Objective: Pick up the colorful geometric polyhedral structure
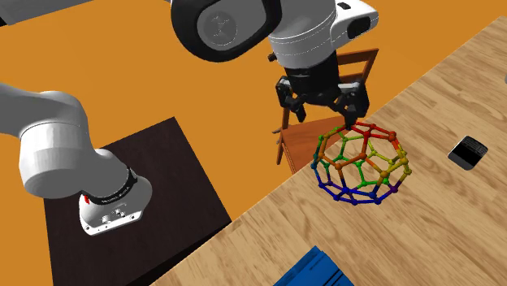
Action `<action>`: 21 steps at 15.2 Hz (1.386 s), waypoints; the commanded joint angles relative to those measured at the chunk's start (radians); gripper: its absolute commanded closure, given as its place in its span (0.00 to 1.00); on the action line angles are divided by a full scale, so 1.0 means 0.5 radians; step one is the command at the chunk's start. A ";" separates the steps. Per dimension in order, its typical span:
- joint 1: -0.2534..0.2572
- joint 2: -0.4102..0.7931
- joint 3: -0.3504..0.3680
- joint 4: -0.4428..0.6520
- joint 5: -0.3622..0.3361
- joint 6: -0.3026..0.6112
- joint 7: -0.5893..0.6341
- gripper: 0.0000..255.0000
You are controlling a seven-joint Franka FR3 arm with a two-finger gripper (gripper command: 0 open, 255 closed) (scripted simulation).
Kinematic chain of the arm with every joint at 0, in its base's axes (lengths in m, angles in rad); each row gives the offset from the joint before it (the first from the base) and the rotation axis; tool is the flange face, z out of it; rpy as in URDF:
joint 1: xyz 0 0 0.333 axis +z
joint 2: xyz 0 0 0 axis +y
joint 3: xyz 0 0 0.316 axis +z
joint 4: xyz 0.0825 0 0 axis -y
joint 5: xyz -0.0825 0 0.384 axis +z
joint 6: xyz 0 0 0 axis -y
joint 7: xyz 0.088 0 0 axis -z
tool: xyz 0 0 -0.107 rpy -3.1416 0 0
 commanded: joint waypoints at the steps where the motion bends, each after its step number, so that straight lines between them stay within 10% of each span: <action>1: 0.016 0.132 -0.062 0.095 0.029 0.100 -0.108 0.00; 14: 0.029 0.439 -0.197 0.137 0.154 0.466 -0.336 0.00; 15: 0.029 0.435 -0.196 0.134 0.150 0.465 -0.333 1.00; 21: 0.028 0.432 -0.196 0.132 0.149 0.464 -0.333 1.00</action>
